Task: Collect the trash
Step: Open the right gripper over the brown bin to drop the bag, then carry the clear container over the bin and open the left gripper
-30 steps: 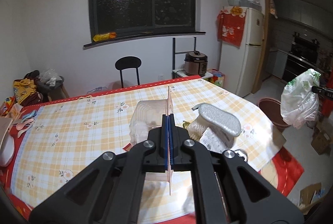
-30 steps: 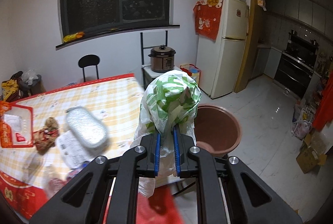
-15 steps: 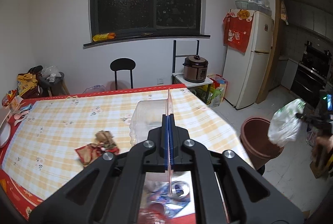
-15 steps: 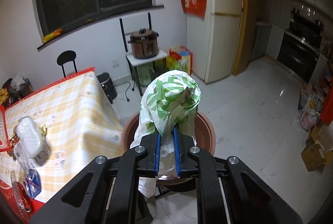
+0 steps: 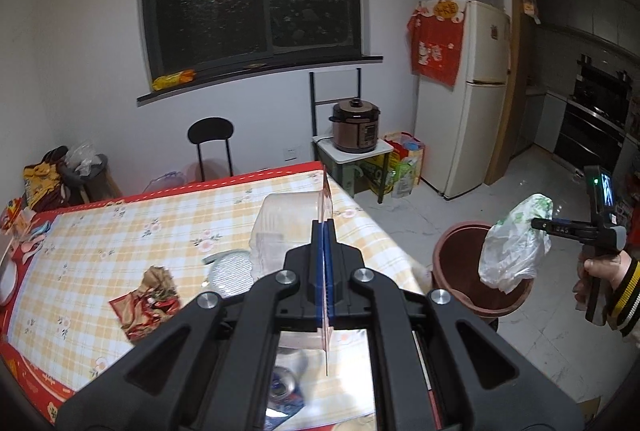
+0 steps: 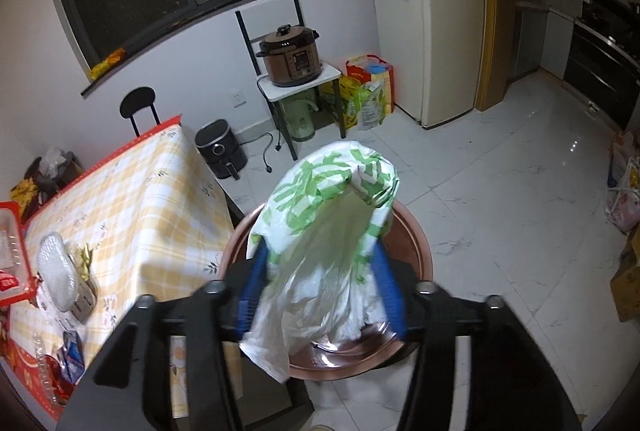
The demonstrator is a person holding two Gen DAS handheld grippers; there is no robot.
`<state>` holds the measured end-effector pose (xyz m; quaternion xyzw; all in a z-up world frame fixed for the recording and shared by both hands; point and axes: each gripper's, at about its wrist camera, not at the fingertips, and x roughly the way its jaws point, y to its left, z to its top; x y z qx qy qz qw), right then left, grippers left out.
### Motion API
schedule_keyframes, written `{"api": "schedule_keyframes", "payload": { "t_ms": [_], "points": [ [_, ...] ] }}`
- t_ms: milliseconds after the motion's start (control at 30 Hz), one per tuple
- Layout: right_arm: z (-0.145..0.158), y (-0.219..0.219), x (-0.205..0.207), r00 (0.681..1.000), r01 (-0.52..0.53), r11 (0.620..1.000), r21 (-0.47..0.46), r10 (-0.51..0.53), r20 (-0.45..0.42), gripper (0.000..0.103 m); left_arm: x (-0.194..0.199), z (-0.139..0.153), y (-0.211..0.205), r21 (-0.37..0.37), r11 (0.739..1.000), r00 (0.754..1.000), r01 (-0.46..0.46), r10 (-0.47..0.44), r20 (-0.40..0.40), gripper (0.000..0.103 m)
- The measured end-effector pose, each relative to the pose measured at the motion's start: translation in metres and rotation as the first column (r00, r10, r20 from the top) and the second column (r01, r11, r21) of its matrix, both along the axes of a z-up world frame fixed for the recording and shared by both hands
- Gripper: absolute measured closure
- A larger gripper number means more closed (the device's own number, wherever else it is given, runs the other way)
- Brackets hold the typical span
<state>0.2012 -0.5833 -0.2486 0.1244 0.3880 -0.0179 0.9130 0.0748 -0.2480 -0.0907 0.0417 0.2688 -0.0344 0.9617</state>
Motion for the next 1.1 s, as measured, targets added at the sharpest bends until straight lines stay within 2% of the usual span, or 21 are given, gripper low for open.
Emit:
{"api": "schedule_keyframes", "payload": {
  "t_ms": [33,100,200,400,667,933,1000,1067,1100],
  "points": [
    [0.004,-0.003,-0.001,1.0,0.0,1.0,0.003,0.0,0.013,0.033,0.002,0.0,-0.007,0.0,1.0,1.0,0.009,-0.009,-0.002,0.098],
    [0.01,-0.007,0.001,1.0,-0.005,1.0,0.006,0.005,0.019,0.025,0.008,-0.001,-0.02,-0.001,1.0,0.999,0.031,-0.031,-0.006,0.098],
    [0.019,-0.013,0.002,0.999,-0.013,1.0,0.014,0.013,0.038,0.023,0.016,0.0,-0.038,0.0,0.998,0.998,0.067,-0.067,-0.004,0.098],
    [0.053,-0.026,-0.007,0.994,-0.003,0.999,0.038,-0.001,0.109,0.005,0.027,0.001,-0.063,-0.008,0.992,0.992,0.125,-0.125,-0.002,0.098],
    [0.099,-0.047,-0.045,0.98,0.037,0.999,0.011,-0.038,0.198,0.005,0.053,-0.006,-0.104,-0.05,0.973,0.973,0.224,-0.226,-0.04,0.098],
    [0.101,-0.079,-0.095,0.973,0.115,0.993,0.029,-0.119,0.2,0.005,0.094,-0.035,-0.162,-0.104,0.945,0.937,0.311,-0.323,-0.131,0.098],
    [0.097,-0.088,-0.107,0.97,0.151,0.988,0.032,-0.154,0.188,0.005,0.107,-0.04,-0.183,-0.121,0.925,0.918,0.36,-0.374,-0.128,0.098],
    [0.093,-0.093,-0.115,0.968,0.177,0.984,0.035,-0.18,0.176,0.005,0.118,-0.044,-0.204,-0.144,0.889,0.885,0.435,-0.452,-0.114,0.097],
    [0.092,-0.096,-0.118,0.967,0.189,0.981,0.034,-0.192,0.168,0.005,0.123,-0.045,-0.214,-0.146,0.876,0.872,0.46,-0.477,-0.108,0.078]
  ]
}}
